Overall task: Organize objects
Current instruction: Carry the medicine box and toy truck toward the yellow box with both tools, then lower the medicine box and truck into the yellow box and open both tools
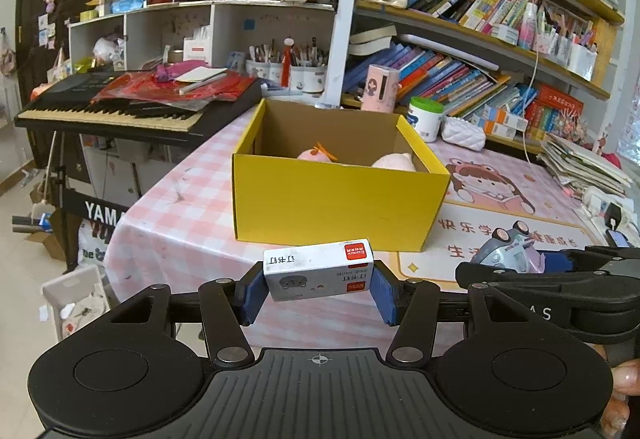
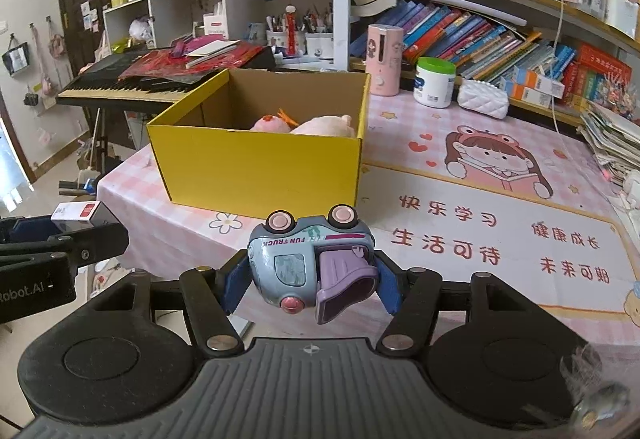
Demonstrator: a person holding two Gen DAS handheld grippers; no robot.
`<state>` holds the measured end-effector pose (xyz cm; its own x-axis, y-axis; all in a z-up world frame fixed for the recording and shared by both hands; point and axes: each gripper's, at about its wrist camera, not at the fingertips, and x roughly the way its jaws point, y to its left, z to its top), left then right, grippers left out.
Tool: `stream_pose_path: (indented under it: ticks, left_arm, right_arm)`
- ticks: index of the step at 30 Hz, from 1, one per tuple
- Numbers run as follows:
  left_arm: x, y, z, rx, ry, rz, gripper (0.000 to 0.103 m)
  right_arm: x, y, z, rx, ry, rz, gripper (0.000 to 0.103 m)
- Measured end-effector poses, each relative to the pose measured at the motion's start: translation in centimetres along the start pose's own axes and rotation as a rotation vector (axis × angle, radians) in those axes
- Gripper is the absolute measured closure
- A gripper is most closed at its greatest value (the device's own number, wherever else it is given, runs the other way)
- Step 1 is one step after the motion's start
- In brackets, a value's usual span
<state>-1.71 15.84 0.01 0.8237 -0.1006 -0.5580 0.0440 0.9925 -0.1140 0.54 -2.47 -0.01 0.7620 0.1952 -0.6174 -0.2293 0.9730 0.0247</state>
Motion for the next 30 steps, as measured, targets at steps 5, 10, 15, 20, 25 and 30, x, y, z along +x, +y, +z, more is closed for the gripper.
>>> stream_pose_path:
  ticks: [5,10,15,20,25,30]
  left_arm:
    - [0.5,0.1,0.8,0.003,-0.023,0.019,0.05]
    - [1.5,0.4,2.8,-0.008,-0.073,0.049,0.05]
    - [3.6,0.6,5.0,-0.03,-0.104,0.079,0.05]
    - [6.3,0.6,7.2,-0.052,-0.125,0.117,0.05]
    - [8.6,0.2,9.0,-0.059,-0.128,0.158,0.05]
    - [11.6,-0.8,10.2,-0.028,-0.095,0.186,0.05]
  right_arm:
    - [1.4,0.3,1.1,-0.012,-0.012,0.018,0.042]
    - [2.6,0.7,3.4,-0.042,-0.092,0.046,0.042]
    - [4.7,0.8,6.6,-0.105,-0.148,0.081,0.042]
    - [7.7,0.2,9.8,-0.145,-0.167,0.11,0.042]
    - [10.7,-0.8,12.5,-0.159,-0.172,0.127,0.042]
    - [13.7,-1.6,14.0,-0.189,-0.139,0.163,0.042]
